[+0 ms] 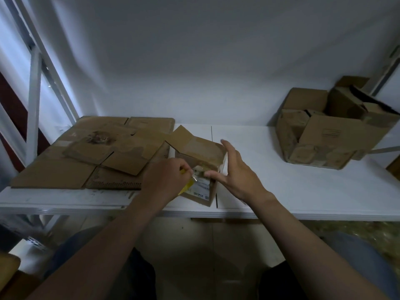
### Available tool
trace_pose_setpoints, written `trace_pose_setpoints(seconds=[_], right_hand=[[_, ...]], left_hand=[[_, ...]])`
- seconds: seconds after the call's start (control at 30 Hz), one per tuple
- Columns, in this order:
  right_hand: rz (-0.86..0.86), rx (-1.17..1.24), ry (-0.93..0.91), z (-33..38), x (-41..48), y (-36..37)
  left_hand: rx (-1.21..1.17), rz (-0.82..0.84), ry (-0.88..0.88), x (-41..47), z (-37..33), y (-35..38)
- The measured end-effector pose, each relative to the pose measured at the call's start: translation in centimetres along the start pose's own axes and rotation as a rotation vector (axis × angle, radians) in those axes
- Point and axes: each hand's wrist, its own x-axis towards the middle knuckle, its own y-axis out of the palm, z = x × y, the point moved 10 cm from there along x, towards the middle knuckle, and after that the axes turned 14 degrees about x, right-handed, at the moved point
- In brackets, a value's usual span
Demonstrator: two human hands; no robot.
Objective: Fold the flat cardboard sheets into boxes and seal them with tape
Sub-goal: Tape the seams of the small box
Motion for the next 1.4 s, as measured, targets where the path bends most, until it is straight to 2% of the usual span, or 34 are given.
trace_pose_setpoints(seconds=[0.17, 0.27, 0.33, 0.43, 0.57, 0.67, 0.7, 0.77, 0.83, 0.9, 0.97, 1.03, 1.17, 1.4], right_hand=[[-0.072, -0.313, 0.157, -4.5, -2.7, -3.5], [-0.003, -0.481, 0.329, -8.8, -3.9, -3.8], [0.043, -0.525, 0.437, -11.3, -4.9, -3.3], [0.019, -0.545, 0.465, -12.5, -5.3, -2.6], [-0.06, -0.591, 0.378, -11.8, -5.2, -2.4], [-0.097, -0.572, 0.379, -11.8, -5.0, -3.0], [-0.131, -0.514, 0.373, -11.4, -5.0, -3.5], [-0.258, -0.239, 0.318, -9.7, -5.1, -4.9], [-0.411, 0.072, 0.17, -6.0, -5.6, -6.5], [-0.465, 0.231, -0.007, -1.2, -6.2, -7.0], [-0.415, 0.224, -0.146, 3.0, -6.4, -6.1], [-0.305, 0.091, -0.211, 5.5, -6.1, -4.0], [-0.121, -0.056, -0.221, 7.2, -4.6, -0.4], [-0.064, -0.16, -0.165, 7.1, -2.5, 0.8]], left_hand=[[-0.014, -0.026, -0.008, -0.2, -0.1, 0.1], [-0.006, -0.036, -0.004, -0.3, -0.4, 0.0], [-0.004, -0.025, -0.012, -0.3, -0.5, 0.0], [0.008, -0.029, -0.008, -0.5, -0.6, -0.2], [0.007, -0.058, -0.005, -0.7, -0.7, -0.5], [-0.008, -0.054, -0.008, -0.7, -0.7, -0.5], [-0.009, -0.053, -0.005, -0.7, -0.7, -0.6], [-0.027, -0.049, -0.002, -0.6, -0.7, -0.5], [-0.04, -0.048, -0.003, -0.6, -0.7, -0.6], [-0.04, -0.041, -0.003, -0.5, -0.7, -0.5], [-0.032, -0.025, -0.012, -0.4, -0.6, -0.4], [-0.019, -0.006, -0.022, -0.3, -0.6, -0.5], [-0.016, 0.013, -0.038, -0.2, -0.4, -0.5], [-0.006, -0.001, -0.049, -0.3, -0.1, -0.6]])
